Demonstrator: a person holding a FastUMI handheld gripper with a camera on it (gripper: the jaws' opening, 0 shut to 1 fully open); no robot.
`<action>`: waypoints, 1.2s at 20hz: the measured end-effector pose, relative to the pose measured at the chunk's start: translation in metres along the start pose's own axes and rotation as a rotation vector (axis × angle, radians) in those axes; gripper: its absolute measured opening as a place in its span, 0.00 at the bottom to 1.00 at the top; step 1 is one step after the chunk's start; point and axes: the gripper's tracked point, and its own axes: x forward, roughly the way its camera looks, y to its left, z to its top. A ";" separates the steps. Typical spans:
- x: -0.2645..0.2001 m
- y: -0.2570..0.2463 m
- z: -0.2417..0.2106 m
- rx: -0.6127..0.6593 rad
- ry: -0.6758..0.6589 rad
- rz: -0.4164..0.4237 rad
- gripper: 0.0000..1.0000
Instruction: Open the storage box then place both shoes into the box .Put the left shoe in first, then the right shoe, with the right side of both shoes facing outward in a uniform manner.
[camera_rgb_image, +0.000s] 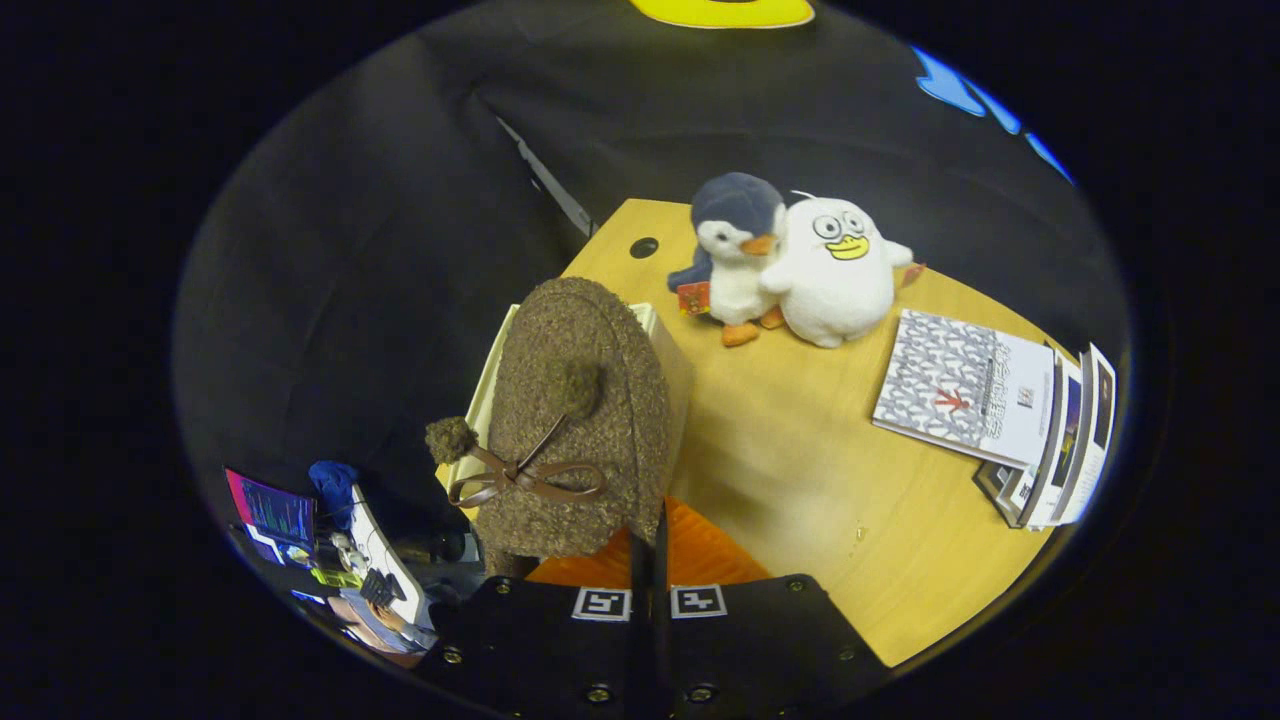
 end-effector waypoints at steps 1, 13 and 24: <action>0.005 0.009 0.004 -0.016 0.005 0.011 0.01; 0.069 0.053 0.035 -0.159 0.098 -0.002 0.01; 0.127 0.050 0.034 -0.233 0.194 -0.087 0.01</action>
